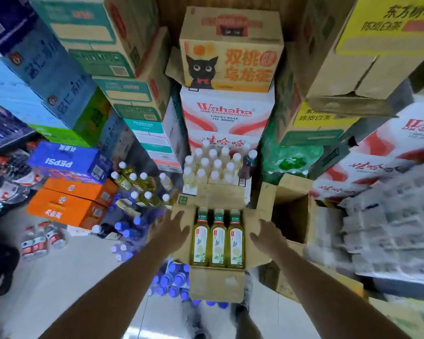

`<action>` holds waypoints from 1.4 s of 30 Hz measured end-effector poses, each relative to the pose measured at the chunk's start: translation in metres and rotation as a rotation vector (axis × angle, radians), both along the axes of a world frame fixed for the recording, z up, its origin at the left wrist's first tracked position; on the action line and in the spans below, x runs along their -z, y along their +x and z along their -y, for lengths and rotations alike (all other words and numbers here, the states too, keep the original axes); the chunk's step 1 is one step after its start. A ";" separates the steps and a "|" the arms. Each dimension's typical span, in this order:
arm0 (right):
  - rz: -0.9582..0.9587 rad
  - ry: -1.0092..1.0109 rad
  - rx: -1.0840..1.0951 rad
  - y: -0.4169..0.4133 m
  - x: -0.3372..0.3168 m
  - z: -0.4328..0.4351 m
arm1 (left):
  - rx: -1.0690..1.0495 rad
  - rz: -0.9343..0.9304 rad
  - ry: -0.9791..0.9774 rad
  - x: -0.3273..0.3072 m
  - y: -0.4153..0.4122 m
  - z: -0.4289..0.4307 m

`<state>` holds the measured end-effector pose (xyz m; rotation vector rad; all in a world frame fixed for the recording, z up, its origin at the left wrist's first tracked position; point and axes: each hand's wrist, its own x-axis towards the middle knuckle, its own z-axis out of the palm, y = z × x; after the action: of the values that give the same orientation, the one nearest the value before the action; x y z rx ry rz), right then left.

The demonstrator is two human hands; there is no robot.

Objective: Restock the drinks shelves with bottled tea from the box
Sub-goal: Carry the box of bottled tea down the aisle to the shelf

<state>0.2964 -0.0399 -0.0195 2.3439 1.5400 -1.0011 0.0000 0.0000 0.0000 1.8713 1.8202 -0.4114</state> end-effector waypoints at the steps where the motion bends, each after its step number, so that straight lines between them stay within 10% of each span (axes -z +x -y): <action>1: 0.012 -0.026 0.002 0.004 0.012 -0.006 | -0.045 -0.007 -0.033 0.010 0.002 -0.004; 17: -0.405 -0.037 0.780 0.032 0.085 -0.028 | -0.688 0.105 -0.110 0.102 0.009 -0.019; 42: -0.589 -0.268 0.872 0.026 0.075 -0.013 | -1.027 0.738 -0.467 0.107 -0.017 -0.017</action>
<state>0.3226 -0.0272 -0.0941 2.6489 0.3263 -2.0567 -0.0166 0.0167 -0.1066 0.4946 1.6664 0.2045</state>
